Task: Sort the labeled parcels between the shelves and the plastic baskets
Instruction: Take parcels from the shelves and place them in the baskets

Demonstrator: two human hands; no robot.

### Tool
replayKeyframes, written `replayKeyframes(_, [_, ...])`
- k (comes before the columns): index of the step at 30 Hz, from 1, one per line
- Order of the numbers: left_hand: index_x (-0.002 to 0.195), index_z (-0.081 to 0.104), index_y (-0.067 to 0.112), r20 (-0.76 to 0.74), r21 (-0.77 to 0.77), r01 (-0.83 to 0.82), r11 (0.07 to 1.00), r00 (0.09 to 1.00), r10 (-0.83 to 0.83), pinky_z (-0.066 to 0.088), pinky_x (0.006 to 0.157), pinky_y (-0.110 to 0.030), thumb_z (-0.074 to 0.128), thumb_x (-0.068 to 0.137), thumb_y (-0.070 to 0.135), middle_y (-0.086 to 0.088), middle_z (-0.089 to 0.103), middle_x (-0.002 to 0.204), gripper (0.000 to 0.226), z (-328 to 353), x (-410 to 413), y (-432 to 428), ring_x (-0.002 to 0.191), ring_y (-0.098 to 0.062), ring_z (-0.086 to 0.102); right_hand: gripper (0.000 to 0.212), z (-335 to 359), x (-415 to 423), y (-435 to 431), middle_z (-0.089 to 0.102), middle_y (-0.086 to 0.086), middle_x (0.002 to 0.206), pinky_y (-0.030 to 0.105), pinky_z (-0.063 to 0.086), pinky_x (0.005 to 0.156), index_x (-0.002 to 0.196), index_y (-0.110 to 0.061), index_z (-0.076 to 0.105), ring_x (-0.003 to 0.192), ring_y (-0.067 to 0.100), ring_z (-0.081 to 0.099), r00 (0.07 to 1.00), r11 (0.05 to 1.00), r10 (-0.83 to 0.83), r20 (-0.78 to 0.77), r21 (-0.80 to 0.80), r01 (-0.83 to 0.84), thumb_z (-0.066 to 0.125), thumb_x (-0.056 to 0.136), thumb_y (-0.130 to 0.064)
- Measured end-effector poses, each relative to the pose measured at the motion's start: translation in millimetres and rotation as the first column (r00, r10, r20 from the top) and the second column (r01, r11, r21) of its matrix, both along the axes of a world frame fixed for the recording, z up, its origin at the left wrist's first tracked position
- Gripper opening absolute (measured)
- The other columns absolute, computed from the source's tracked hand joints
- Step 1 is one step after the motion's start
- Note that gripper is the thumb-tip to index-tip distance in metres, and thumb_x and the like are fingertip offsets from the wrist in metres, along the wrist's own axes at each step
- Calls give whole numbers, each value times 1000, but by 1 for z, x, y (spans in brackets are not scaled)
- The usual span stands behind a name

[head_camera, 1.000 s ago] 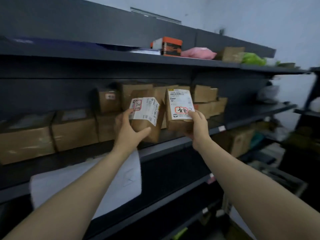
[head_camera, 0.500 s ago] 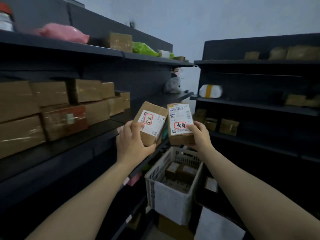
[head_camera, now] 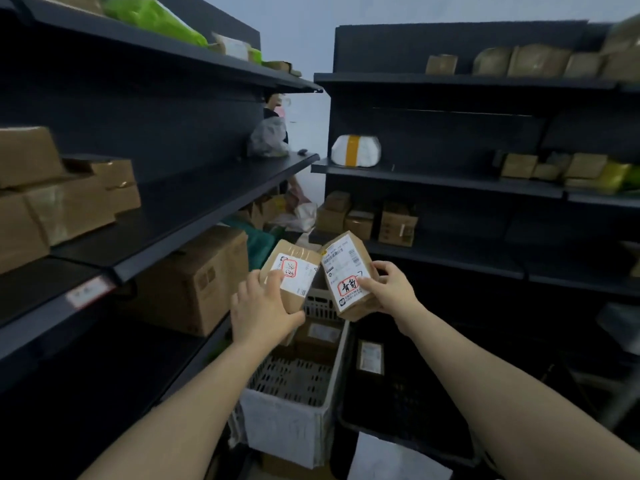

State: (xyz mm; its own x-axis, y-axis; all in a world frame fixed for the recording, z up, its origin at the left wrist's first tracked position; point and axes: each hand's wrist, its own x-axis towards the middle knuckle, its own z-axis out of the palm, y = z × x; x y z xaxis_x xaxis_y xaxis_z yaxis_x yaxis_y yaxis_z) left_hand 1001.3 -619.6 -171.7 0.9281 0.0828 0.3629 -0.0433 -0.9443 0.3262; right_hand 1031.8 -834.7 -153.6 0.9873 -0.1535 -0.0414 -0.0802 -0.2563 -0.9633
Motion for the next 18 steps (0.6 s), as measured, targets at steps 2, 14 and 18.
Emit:
replayKeyframes(2, [135, 32, 25, -21, -43, 26, 999, 999, -27, 35, 99, -38, 67, 70, 55, -7, 34, 137, 79, -14, 34, 4, 120, -26, 38, 56, -8, 27, 3, 59, 7, 123, 27, 56, 68, 137, -23, 43, 89, 14, 66, 1000, 1000, -14, -21, -10, 14, 69, 88, -22])
replayKeyframes(14, [130, 41, 25, -551, -641, -430, 636, 834, 9, 48, 90, -46, 75, 66, 42, -17, 46, 127, 74, -155, 187, 4, 110, -37, 49, 57, -124, 162, -10, 62, 5, 121, 40, 57, 84, 136, -21, 43, 98, 20, 65, 943, 963, -183, -278, -243, 115, 68, 86, -30])
replayKeyframes(18, [127, 44, 21, -623, -729, -563, 390, 781, -38, 51, 87, -43, 77, 56, 41, -14, 57, 118, 81, -227, 215, 6, 93, -31, 57, 57, -184, 206, -16, 60, 9, 121, 44, 55, 87, 139, -20, 40, 100, 25, 64, 909, 949, -213, -359, -299, 104, 63, 88, -34])
